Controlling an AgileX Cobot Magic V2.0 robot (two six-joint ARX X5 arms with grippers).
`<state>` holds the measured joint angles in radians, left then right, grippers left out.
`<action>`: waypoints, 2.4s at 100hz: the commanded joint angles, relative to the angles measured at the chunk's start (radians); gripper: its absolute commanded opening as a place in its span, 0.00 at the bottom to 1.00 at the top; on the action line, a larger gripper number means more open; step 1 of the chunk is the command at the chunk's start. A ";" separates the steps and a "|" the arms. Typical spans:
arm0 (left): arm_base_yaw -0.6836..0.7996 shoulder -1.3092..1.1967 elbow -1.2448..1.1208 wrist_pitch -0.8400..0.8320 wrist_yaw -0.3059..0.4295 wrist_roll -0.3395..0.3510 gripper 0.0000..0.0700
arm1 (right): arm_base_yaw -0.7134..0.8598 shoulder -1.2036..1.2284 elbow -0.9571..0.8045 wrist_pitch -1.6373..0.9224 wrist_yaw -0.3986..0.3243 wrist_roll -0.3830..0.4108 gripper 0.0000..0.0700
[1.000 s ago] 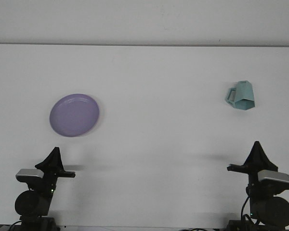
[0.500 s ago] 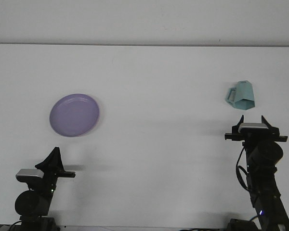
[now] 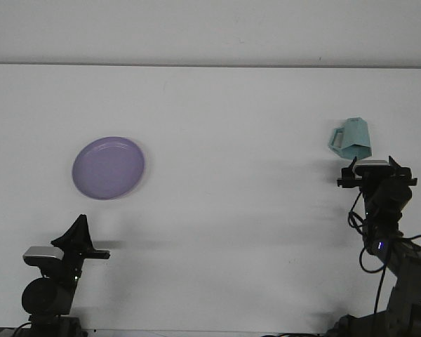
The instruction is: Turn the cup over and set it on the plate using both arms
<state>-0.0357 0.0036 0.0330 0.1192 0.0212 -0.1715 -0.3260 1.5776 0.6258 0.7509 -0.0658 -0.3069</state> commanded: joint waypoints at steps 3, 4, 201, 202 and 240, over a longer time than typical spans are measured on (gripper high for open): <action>0.000 0.000 -0.018 0.009 -0.004 -0.002 0.02 | -0.025 0.108 0.081 0.017 -0.021 -0.005 0.80; 0.000 0.000 -0.018 0.009 -0.004 -0.002 0.02 | -0.028 0.120 0.091 0.018 -0.023 -0.005 0.80; 0.000 0.000 -0.017 0.040 -0.004 -0.007 0.02 | 0.023 -0.260 0.436 -0.914 -0.248 0.412 0.01; 0.000 0.000 -0.017 0.040 -0.004 -0.007 0.02 | 0.028 -0.271 0.436 -0.929 -0.252 0.415 0.01; 0.000 0.000 -0.015 0.043 -0.003 -0.016 0.02 | 0.335 -0.476 0.437 -1.487 -0.351 0.396 0.01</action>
<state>-0.0357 0.0036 0.0330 0.1497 0.0212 -0.1753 -0.0425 1.0874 1.0447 -0.6514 -0.4160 0.0948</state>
